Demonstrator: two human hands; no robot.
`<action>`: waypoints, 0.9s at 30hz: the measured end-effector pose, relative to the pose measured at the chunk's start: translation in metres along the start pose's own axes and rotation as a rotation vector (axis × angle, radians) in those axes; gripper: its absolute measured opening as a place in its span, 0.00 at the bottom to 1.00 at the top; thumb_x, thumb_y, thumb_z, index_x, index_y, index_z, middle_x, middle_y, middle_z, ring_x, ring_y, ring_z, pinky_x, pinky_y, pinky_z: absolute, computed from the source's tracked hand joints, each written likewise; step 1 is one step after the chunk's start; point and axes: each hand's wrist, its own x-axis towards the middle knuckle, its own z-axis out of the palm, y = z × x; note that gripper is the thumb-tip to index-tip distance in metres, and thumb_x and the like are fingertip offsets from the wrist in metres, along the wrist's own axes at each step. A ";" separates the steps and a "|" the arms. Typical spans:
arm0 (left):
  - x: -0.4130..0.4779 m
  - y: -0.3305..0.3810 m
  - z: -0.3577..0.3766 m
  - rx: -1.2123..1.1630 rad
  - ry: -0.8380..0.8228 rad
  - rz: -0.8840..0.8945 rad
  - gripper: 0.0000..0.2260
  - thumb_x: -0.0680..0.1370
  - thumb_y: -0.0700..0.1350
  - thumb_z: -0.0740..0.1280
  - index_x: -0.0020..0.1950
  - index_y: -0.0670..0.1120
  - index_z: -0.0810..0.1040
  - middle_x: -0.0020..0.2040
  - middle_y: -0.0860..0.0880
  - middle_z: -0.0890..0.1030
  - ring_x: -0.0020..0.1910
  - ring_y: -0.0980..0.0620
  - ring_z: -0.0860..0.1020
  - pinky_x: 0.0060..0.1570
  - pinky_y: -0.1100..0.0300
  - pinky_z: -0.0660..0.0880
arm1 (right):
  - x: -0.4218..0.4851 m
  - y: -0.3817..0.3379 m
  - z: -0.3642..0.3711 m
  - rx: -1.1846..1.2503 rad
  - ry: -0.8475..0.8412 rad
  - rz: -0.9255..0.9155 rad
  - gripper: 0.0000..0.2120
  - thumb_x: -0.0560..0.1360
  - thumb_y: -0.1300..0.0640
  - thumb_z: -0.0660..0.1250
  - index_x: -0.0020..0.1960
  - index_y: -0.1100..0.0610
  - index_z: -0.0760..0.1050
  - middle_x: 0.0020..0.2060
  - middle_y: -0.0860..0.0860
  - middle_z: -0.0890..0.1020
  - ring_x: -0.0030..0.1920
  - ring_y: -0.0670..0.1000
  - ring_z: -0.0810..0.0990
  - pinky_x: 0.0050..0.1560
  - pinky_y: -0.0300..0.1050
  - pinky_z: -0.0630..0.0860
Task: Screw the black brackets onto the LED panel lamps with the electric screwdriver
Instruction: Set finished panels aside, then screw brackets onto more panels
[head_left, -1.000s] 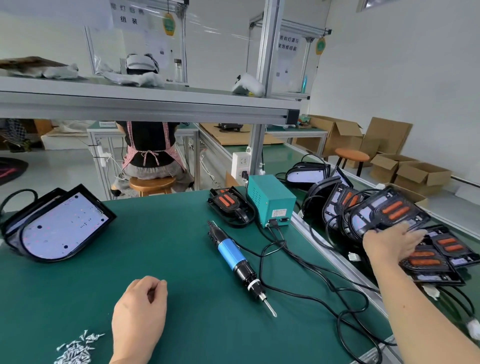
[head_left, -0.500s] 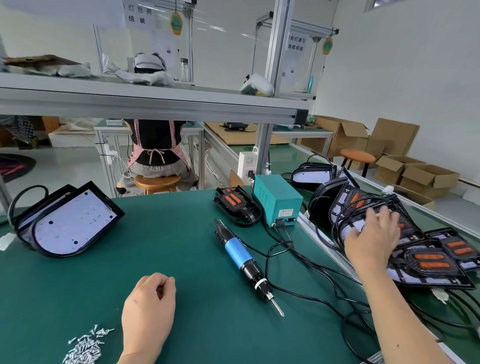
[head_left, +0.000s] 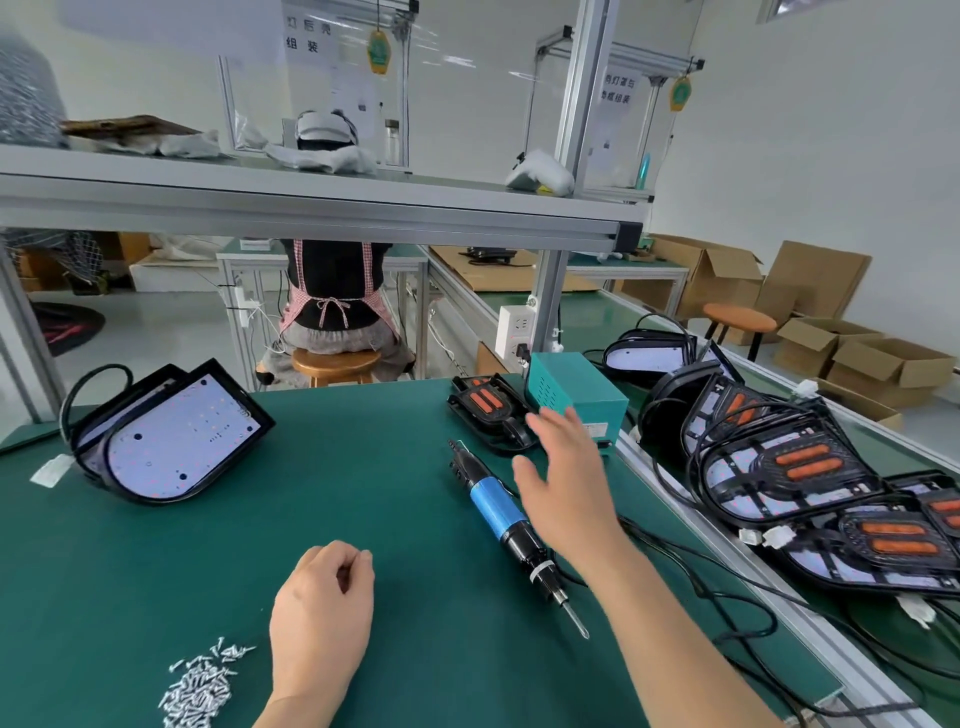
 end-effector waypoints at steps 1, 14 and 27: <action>0.000 0.000 0.000 0.000 0.000 0.003 0.12 0.78 0.42 0.69 0.35 0.48 0.76 0.35 0.51 0.76 0.35 0.52 0.75 0.34 0.57 0.66 | -0.003 -0.007 0.008 0.010 -0.017 -0.024 0.25 0.82 0.55 0.63 0.78 0.56 0.65 0.79 0.49 0.63 0.81 0.50 0.50 0.80 0.46 0.46; -0.001 0.002 -0.002 -0.014 0.012 0.026 0.11 0.78 0.41 0.70 0.35 0.46 0.76 0.33 0.51 0.75 0.33 0.51 0.74 0.31 0.60 0.66 | -0.033 -0.056 0.105 0.110 -0.249 -0.150 0.25 0.84 0.55 0.60 0.80 0.55 0.61 0.80 0.47 0.60 0.81 0.47 0.46 0.79 0.41 0.45; 0.002 -0.001 0.000 -0.067 0.060 0.013 0.12 0.77 0.41 0.71 0.34 0.49 0.76 0.34 0.52 0.76 0.35 0.56 0.75 0.35 0.68 0.64 | -0.048 -0.048 0.130 0.193 -0.363 -0.060 0.23 0.82 0.51 0.60 0.77 0.52 0.68 0.76 0.46 0.68 0.77 0.43 0.62 0.75 0.34 0.56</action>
